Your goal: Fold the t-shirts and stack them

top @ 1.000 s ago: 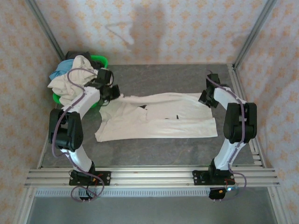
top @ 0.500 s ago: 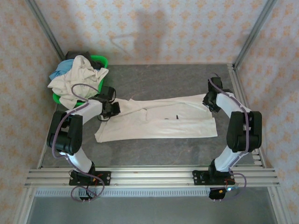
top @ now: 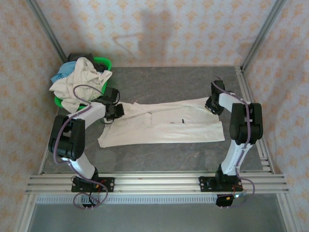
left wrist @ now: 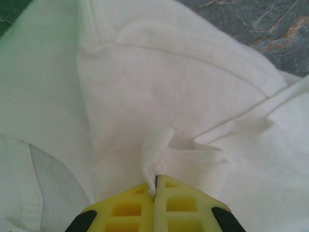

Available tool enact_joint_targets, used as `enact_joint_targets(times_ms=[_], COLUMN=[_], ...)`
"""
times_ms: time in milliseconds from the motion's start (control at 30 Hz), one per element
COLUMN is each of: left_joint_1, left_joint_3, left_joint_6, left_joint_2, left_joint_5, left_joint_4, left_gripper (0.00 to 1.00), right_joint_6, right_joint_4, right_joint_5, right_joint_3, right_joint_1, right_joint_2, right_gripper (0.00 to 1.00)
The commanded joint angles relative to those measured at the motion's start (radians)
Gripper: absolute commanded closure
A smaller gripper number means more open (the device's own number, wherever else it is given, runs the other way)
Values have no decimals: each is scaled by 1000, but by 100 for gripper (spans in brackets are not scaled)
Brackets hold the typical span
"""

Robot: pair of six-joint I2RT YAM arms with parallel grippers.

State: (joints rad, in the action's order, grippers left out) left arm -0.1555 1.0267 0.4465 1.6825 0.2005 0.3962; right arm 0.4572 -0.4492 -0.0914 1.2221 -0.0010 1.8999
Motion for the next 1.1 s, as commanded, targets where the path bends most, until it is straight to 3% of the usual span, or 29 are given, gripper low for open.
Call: enact_joint_targets(times_ms=[0, 167, 433, 533, 633, 900, 1067], left_joint_1=[2, 2, 4, 4, 4, 1, -2], left_joint_3=[41, 132, 457, 502, 394, -108, -235], left_joint_6=[-1, -12, -54, -65, -63, 19, 57], left_joint_2=[-16, -33, 41, 37, -45, -321, -377], left_joint_5=[-36, -37, -51, -56, -52, -140, -173], left_joint_4=[31, 77, 191, 215, 176, 44, 20], left_gripper=[100, 100, 100, 100, 100, 100, 100], right_joint_6=[2, -25, -97, -122, -150, -108, -99], right_joint_4=[-5, -68, -188, -244, -224, -149, -111], right_joint_5=[47, 83, 101, 84, 81, 9, -48], right_joint_3=[10, 53, 228, 292, 215, 5, -37], right_joint_1=[1, 1, -5, -13, -15, -109, -121], right_joint_2=[-24, -83, -74, -63, -122, -172, -172], right_gripper=[89, 100, 100, 100, 100, 100, 100])
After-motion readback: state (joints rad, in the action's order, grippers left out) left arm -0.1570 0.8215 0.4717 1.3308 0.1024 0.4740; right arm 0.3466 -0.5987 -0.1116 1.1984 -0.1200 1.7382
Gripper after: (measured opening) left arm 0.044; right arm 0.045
